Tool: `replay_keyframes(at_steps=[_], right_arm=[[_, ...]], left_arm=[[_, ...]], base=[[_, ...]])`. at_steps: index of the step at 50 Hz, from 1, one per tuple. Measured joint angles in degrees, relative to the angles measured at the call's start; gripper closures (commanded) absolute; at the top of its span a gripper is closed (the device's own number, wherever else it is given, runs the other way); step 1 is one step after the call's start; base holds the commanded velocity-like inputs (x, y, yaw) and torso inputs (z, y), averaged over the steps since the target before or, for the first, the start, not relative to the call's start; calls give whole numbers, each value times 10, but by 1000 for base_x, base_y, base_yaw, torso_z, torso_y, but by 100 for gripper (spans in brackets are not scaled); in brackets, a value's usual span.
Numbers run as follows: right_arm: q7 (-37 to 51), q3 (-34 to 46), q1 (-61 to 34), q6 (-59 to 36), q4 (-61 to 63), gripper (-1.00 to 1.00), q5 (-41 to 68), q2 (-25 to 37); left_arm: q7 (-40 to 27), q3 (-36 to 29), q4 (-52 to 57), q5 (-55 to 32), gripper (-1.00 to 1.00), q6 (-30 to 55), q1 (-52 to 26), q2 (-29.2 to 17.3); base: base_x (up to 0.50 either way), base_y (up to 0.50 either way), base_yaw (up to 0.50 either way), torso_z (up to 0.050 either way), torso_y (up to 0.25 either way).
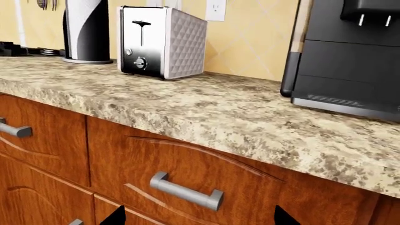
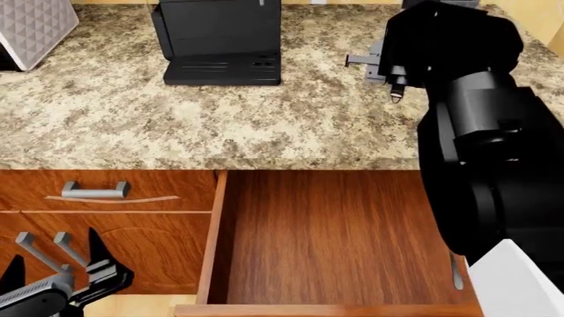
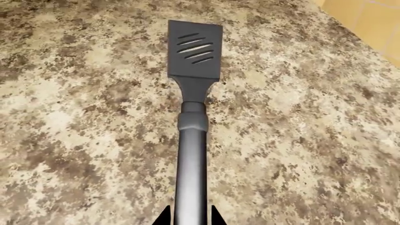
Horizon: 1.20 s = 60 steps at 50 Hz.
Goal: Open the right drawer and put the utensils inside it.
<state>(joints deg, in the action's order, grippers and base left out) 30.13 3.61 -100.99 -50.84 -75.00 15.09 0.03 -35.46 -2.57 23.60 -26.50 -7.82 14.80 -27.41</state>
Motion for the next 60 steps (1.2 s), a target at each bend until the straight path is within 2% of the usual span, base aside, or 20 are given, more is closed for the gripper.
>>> replay_keyframes(at_steps=[13,27,34,39,50,60], right_arm=[[-87,62,-5,-22,16,100,-5,8],[-144,97,85,-215,313,100,26,60],[-151,106,119,-299,441,100,61,87],[-111,120,133,-335,503,100,149,120],[76,166,164,-369,612,100,472,216],[186,205,177,-377,675,100,671,274]], left_arm=[[11,1,-19,5,-100,-18,3,2],[8,-2,-16,5,-100,-12,1,1],[6,-3,-12,3,-100,-8,0,0],[4,-5,-10,0,-100,-1,-3,-1],[2,-4,-4,-6,-100,2,-3,-2],[-1,-4,-2,-7,-100,4,-3,-3]], base=[[0,0,0,0,0],[-2,0,0,0,201],[0,0,0,0,0],[0,0,0,0,0],[0,0,0,0,0],[0,0,0,0,0]])
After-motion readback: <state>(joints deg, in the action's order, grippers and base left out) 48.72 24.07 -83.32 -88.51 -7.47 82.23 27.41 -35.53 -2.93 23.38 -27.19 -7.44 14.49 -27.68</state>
